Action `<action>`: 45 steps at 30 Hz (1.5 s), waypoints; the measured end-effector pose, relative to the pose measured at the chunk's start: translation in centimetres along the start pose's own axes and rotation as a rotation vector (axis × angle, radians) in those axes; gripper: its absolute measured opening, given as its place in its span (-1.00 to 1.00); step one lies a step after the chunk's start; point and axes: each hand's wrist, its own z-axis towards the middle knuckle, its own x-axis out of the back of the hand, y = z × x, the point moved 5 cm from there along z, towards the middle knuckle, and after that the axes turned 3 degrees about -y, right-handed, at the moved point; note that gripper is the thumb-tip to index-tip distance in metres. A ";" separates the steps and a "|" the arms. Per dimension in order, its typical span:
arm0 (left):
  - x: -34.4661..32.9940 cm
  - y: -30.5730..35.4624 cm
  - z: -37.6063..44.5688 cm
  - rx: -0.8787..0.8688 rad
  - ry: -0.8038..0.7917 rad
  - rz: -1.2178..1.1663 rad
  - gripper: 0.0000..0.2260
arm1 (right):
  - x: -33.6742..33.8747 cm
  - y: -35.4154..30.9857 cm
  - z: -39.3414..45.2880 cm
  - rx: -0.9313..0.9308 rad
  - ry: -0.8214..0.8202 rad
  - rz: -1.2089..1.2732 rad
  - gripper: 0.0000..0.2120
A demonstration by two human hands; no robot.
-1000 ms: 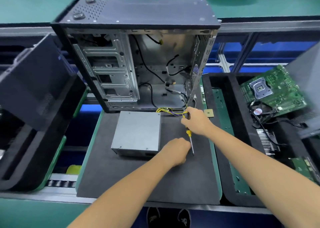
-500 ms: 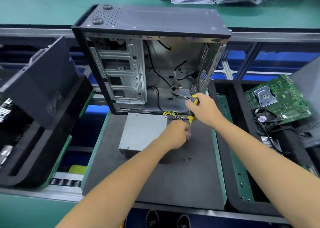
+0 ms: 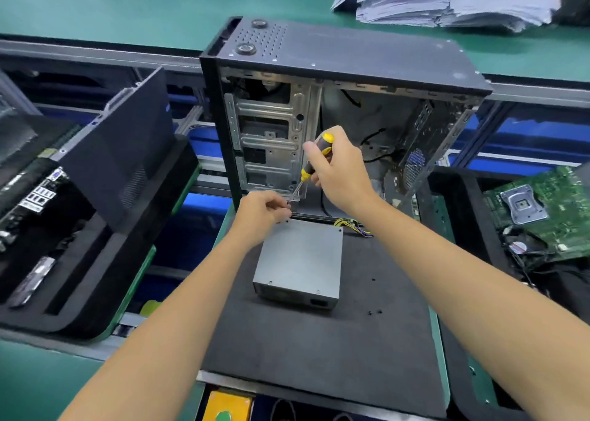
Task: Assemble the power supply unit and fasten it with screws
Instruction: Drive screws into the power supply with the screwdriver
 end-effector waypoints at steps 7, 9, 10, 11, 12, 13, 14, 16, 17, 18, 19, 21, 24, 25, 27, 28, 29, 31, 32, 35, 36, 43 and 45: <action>1.1 -1.4 1.6 -0.039 -0.019 0.060 -0.90 | -2.7 -0.5 1.2 0.043 -0.094 -0.133 -0.83; 0.9 -1.6 2.1 -0.045 -0.044 0.078 -0.85 | -3.0 -0.2 1.4 0.032 -0.118 -0.170 -0.82; 0.7 -1.7 2.2 -0.050 -0.057 0.091 -0.83 | -3.1 0.0 1.5 0.028 -0.132 -0.191 -0.82; 0.6 -1.8 2.4 -0.056 -0.071 0.098 -0.83 | -3.2 0.1 1.6 0.029 -0.146 -0.207 -0.81; 0.4 -1.8 2.5 -0.063 -0.084 0.103 -0.82 | -3.3 0.1 1.6 0.034 -0.161 -0.219 -0.80; 0.3 -1.8 2.7 -0.070 -0.100 0.109 -0.82 | -3.4 0.2 1.7 0.045 -0.177 -0.230 -0.81; 0.1 -1.9 2.8 -0.081 -0.118 0.118 -0.81 | -3.4 0.1 1.7 0.057 -0.192 -0.240 -0.82; 0.0 -1.9 2.9 -0.104 -0.147 0.126 -0.83 | -3.6 0.1 1.7 0.080 -0.214 -0.259 -0.83; -0.1 -1.8 2.9 -0.116 -0.153 0.123 -0.84 | -3.6 0.1 1.8 0.086 -0.219 -0.265 -0.83; -0.1 -1.9 2.9 -0.129 -0.154 0.120 -0.86 | -3.6 0.1 1.8 0.088 -0.222 -0.268 -0.83; -0.1 -1.9 2.9 -0.144 -0.152 0.118 -0.87 | -3.6 0.1 1.9 0.089 -0.225 -0.269 -0.83; -0.1 -2.0 2.7 -0.166 -0.148 0.113 -0.86 | -3.6 0.2 2.0 0.088 -0.227 -0.276 -0.83; -0.2 -2.3 2.6 -0.177 -0.151 0.111 -0.84 | -3.7 0.4 2.2 0.081 -0.241 -0.301 -0.81; -0.3 -2.4 2.6 -0.175 -0.157 0.113 -0.85 | -3.7 0.4 2.2 0.078 -0.249 -0.310 -0.80; -0.4 -2.5 2.6 -0.168 -0.176 0.122 -0.85 | -3.9 0.6 2.2 0.075 -0.277 -0.327 -0.80; -0.6 -2.5 2.6 -0.168 -0.187 0.127 -0.85 | -4.0 0.7 2.1 0.076 -0.294 -0.338 -0.80; -0.7 -2.6 2.7 -0.170 -0.194 0.131 -0.85 | -4.1 0.8 2.0 0.079 -0.309 -0.350 -0.79; -0.8 -2.6 2.7 -0.174 -0.199 0.141 -0.84 | -4.5 0.9 1.8 0.094 -0.329 -0.364 -0.79; -0.9 -2.7 2.7 -0.173 -0.200 0.144 -0.84 | -4.6 0.9 1.8 0.101 -0.334 -0.371 -0.80; -0.9 -2.9 2.8 -0.156 -0.208 0.138 -0.85 | -4.6 1.0 1.7 0.107 -0.346 -0.385 -0.80; -0.9 -3.0 2.8 -0.147 -0.212 0.140 -0.85 | -4.6 1.0 1.7 0.102 -0.353 -0.384 -0.80; -0.4 -4.1 2.7 -0.068 -0.213 0.059 -0.79 | -4.4 0.8 1.7 0.142 -0.396 -0.360 -0.84; -0.5 -4.2 2.7 -0.063 -0.220 0.043 -0.82 | -4.4 0.4 1.8 0.162 -0.435 -0.370 -0.88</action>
